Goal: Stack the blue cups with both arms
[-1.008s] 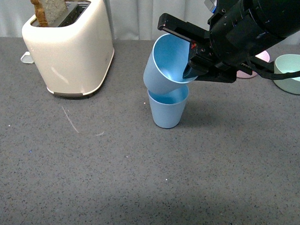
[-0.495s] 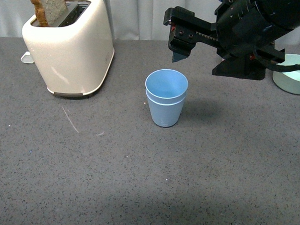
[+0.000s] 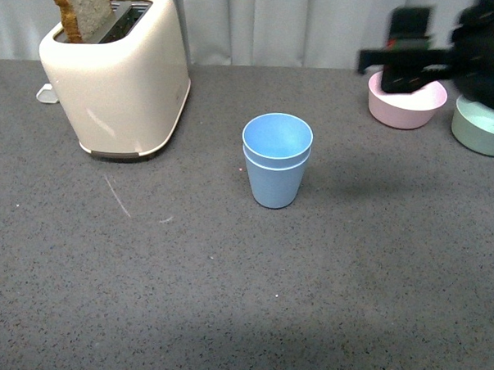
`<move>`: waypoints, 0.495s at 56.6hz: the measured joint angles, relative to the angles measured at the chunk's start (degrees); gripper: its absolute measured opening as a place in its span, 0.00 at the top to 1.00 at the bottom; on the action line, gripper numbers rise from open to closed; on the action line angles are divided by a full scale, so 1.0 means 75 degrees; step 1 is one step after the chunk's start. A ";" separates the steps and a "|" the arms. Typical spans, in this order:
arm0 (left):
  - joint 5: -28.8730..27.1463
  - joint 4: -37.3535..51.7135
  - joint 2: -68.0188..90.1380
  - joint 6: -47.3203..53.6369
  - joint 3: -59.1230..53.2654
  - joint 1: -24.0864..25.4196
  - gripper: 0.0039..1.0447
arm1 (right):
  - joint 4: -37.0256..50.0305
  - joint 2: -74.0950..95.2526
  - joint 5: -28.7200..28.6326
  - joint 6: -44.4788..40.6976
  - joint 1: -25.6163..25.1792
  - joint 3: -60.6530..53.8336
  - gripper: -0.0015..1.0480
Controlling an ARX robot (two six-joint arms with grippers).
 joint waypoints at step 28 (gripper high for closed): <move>0.0012 0.0000 -0.0003 0.0000 0.0000 0.0003 0.06 | -0.0519 -0.3270 -0.1119 -0.0265 -0.1163 -0.2865 0.99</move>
